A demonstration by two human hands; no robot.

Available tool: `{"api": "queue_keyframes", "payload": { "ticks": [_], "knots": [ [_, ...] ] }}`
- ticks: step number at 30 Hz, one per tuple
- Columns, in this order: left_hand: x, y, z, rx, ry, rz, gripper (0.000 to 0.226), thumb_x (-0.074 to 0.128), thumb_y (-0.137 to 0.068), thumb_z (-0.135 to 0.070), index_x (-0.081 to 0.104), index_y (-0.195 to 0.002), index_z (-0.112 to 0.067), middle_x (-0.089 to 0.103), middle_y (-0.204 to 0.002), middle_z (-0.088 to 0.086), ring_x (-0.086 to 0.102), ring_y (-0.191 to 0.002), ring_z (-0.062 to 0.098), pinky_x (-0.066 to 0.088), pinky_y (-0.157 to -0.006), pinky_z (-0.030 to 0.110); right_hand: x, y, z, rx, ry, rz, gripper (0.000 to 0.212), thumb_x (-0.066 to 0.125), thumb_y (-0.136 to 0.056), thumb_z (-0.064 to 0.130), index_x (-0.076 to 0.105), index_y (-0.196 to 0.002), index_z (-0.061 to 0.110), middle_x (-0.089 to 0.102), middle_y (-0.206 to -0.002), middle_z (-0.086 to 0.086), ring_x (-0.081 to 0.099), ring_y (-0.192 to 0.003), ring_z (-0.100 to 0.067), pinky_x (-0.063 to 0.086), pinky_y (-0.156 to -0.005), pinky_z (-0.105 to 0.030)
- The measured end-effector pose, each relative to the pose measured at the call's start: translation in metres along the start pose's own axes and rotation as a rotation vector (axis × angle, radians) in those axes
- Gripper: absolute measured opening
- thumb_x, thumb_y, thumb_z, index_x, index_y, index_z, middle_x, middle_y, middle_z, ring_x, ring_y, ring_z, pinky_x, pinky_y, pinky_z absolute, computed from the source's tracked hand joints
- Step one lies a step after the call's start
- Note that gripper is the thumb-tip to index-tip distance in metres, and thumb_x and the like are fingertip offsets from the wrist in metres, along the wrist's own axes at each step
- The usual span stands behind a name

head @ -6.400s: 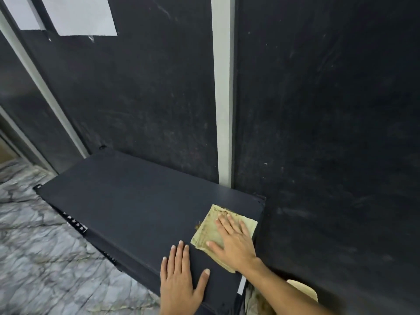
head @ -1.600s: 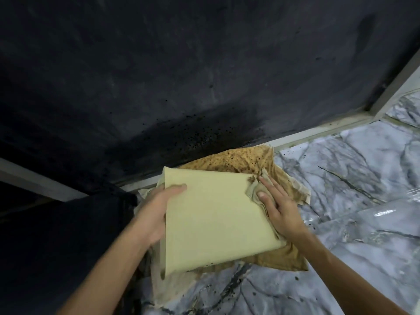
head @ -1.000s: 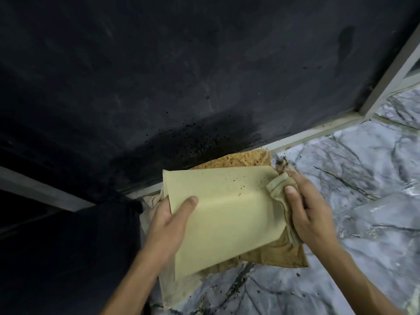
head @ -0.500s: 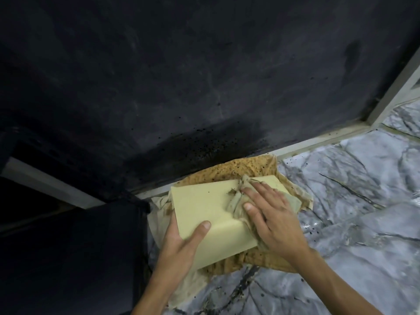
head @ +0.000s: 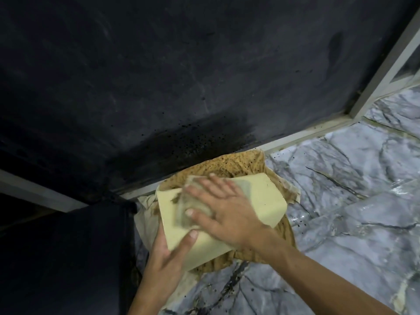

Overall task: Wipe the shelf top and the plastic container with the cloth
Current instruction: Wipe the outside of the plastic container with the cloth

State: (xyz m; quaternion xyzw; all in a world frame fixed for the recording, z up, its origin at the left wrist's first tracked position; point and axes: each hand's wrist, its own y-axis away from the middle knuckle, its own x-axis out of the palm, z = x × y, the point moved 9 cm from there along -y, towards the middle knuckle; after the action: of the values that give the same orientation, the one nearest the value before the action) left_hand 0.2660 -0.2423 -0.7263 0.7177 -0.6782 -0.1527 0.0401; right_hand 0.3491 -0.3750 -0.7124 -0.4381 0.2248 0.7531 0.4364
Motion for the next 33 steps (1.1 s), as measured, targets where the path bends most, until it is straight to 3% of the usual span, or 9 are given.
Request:
{"api": "queue_keyframes", "payload": {
  "ticks": [3,8,12,17,19,22,26,29,33],
  "knots": [
    [-0.006,0.004,0.011,-0.045,0.037,-0.054,0.066,0.080,-0.075,-0.055,0.055,-0.135,-0.055,0.073,-0.130,-0.020,0.068,-0.120,0.003,0.053,-0.099,0.037,-0.006,0.019,-0.069,0.223,0.065,-0.065,0.067,0.005,-0.093,0.074,0.016,-0.153,0.046,0.020,-0.162,0.014,0.005,-0.149,-0.011,0.002,-0.119,-0.040],
    [-0.002,0.005,0.007,-0.012,-0.008,-0.054,0.078,0.075,-0.076,-0.058,0.044,-0.146,-0.047,0.069,-0.130,-0.028,0.066,-0.116,-0.008,0.058,-0.084,0.014,-0.010,0.023,-0.117,0.570,0.047,-0.085,0.066,0.011,-0.096,0.065,0.021,-0.155,0.037,0.018,-0.164,0.008,0.005,-0.149,-0.014,-0.001,-0.119,-0.043],
    [0.005,0.005,-0.005,0.042,-0.081,-0.021,0.082,0.072,-0.082,-0.055,0.038,-0.155,-0.040,0.065,-0.140,-0.024,0.061,-0.127,-0.004,0.049,-0.106,0.033,0.005,-0.005,-0.025,0.305,-0.025,0.000,0.069,0.000,-0.094,0.063,0.014,-0.155,0.035,0.010,-0.165,0.008,-0.009,-0.149,-0.013,-0.011,-0.117,-0.046],
    [0.008,0.004,-0.015,0.081,-0.072,-0.007,0.085,0.072,-0.086,-0.052,0.028,-0.159,-0.045,0.051,-0.157,-0.019,0.047,-0.145,0.004,0.037,-0.119,0.042,0.003,-0.020,0.037,-0.001,-0.077,0.057,0.062,0.012,-0.095,0.066,0.019,-0.153,0.043,0.022,-0.162,0.014,0.004,-0.149,-0.011,-0.003,-0.118,-0.045],
    [0.003,0.006,-0.005,0.037,-0.028,-0.026,0.076,0.075,-0.084,-0.050,0.042,-0.152,-0.046,0.064,-0.145,-0.018,0.059,-0.134,0.006,0.050,-0.108,0.037,0.000,-0.008,0.007,0.046,-0.026,0.036,0.065,0.009,-0.092,0.073,0.017,-0.152,0.048,0.023,-0.161,0.014,0.005,-0.149,-0.013,0.001,-0.118,-0.048],
    [0.000,0.008,0.003,-0.025,0.025,-0.054,0.060,0.079,-0.087,-0.042,0.052,-0.141,-0.047,0.074,-0.127,-0.021,0.071,-0.115,0.001,0.060,-0.081,0.015,-0.011,0.011,-0.060,0.243,0.018,-0.023,0.070,0.008,-0.086,0.083,0.019,-0.148,0.054,0.030,-0.159,0.012,0.013,-0.148,-0.017,0.005,-0.118,-0.049],
    [0.004,0.009,0.001,-0.041,0.030,-0.059,0.061,0.074,-0.088,-0.035,0.048,-0.143,-0.042,0.071,-0.127,-0.025,0.069,-0.111,-0.006,0.055,-0.078,0.006,-0.019,0.024,-0.119,0.380,0.009,-0.075,0.069,0.015,-0.085,0.084,0.035,-0.142,0.050,0.042,-0.149,0.011,0.027,-0.142,-0.020,0.020,-0.115,-0.048],
    [0.003,0.011,0.001,-0.070,0.044,-0.074,0.066,0.079,-0.089,-0.039,0.046,-0.146,-0.039,0.070,-0.127,-0.026,0.068,-0.111,-0.007,0.055,-0.078,0.006,-0.023,0.024,-0.137,0.403,-0.118,-0.146,0.063,0.032,-0.089,0.075,0.050,-0.135,0.035,0.054,-0.134,0.005,0.042,-0.129,-0.024,0.035,-0.107,-0.045],
    [-0.001,0.011,0.014,-0.219,0.114,-0.051,0.077,0.087,-0.068,-0.039,0.053,-0.135,-0.049,0.075,-0.125,-0.019,0.070,-0.115,0.004,0.056,-0.092,0.029,-0.027,0.023,-0.148,0.394,-0.183,-0.239,0.053,0.044,-0.095,0.059,0.061,-0.126,0.020,0.062,-0.123,-0.001,0.057,-0.112,-0.026,0.041,-0.092,-0.035]
  ]
}}
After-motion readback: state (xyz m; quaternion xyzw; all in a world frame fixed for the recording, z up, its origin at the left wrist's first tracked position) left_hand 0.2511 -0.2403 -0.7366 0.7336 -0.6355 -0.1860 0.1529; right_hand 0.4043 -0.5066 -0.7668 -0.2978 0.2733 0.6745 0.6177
